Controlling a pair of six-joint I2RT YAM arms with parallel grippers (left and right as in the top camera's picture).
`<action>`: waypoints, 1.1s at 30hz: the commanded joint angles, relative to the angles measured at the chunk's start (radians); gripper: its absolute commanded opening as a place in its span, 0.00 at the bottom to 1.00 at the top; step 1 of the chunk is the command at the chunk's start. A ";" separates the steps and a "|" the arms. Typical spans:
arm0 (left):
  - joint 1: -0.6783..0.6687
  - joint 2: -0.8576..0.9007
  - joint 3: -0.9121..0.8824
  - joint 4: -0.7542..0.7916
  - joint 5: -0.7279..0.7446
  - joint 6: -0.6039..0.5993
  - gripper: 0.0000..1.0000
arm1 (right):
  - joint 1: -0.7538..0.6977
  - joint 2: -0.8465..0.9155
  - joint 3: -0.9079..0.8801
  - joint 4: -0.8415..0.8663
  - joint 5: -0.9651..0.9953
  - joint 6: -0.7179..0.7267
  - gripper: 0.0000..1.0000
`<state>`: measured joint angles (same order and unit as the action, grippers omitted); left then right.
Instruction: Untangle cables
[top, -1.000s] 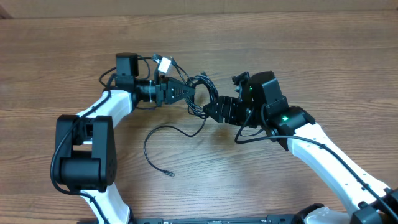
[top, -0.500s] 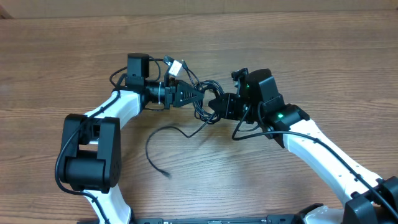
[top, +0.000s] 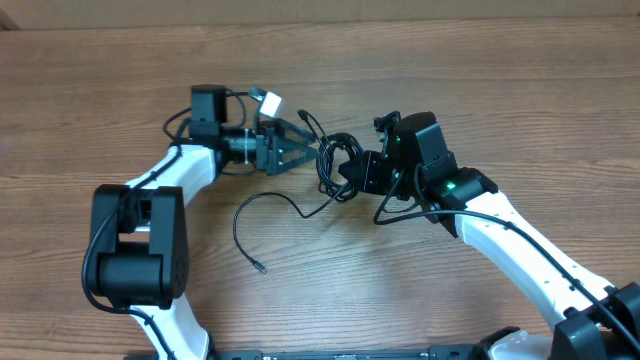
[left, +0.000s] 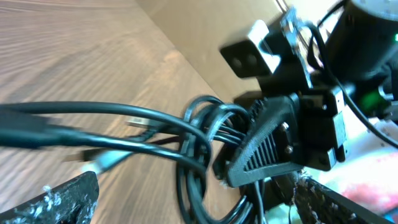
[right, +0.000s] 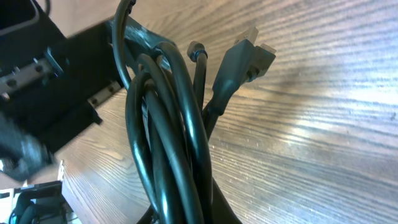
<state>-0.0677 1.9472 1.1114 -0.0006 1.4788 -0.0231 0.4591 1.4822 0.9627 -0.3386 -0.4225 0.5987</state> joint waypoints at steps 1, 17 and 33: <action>0.034 0.002 0.003 -0.003 -0.031 -0.031 1.00 | 0.009 0.000 0.012 -0.011 -0.018 -0.002 0.04; 0.035 0.002 0.003 -0.003 -0.031 -0.034 0.93 | 0.128 0.000 0.011 -0.050 -0.008 -0.002 0.04; 0.035 0.002 0.003 -0.055 -0.260 -0.153 1.00 | 0.140 0.000 0.011 -0.087 0.096 0.031 0.04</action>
<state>-0.0307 1.9472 1.1118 -0.0330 1.3678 -0.1047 0.5972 1.4822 0.9627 -0.4358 -0.4019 0.6029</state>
